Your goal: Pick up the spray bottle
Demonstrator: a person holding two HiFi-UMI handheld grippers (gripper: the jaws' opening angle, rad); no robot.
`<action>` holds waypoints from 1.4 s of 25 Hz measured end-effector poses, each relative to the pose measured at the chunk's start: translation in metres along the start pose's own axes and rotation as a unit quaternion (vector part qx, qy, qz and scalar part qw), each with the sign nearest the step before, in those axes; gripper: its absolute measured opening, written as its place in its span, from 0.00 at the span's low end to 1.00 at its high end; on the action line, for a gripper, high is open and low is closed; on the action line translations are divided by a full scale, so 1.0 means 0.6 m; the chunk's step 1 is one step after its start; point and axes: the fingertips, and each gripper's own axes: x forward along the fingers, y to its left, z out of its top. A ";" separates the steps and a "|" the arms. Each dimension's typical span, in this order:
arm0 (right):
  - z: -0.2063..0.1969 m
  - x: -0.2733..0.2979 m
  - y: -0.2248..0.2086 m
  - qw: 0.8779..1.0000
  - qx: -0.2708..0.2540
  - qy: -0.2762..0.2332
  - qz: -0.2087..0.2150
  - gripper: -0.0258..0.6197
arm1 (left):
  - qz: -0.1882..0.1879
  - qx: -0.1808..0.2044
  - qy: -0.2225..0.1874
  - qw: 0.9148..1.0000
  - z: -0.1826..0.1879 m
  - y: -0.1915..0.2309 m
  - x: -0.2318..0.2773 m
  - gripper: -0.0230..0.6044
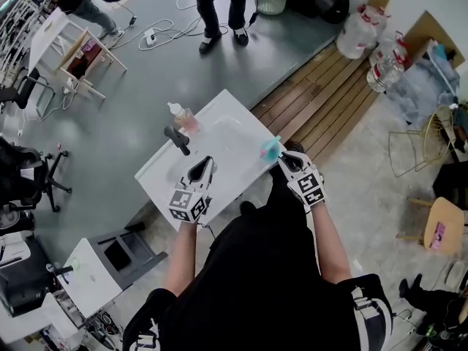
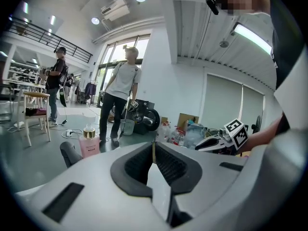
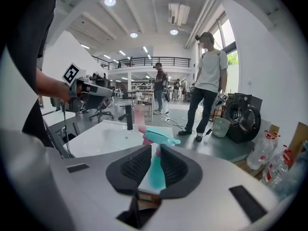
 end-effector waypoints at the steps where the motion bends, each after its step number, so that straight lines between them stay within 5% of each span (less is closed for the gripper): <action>1: 0.002 0.001 -0.001 1.000 0.002 -0.004 0.002 0.17 | 0.001 -0.001 0.000 1.000 0.001 0.003 0.000 0.09; 8: 0.009 0.005 -0.024 1.000 0.005 -0.024 -0.002 0.50 | 0.007 -0.001 0.000 1.000 0.005 0.005 0.016 0.09; 14: 0.008 0.009 -0.033 0.999 0.015 -0.043 0.001 0.66 | 0.015 -0.001 0.006 1.000 0.000 0.008 0.014 0.09; 35: 0.005 0.043 -0.021 0.992 0.083 -0.078 0.046 0.74 | 0.044 -0.002 0.018 0.999 -0.016 0.017 -0.005 0.09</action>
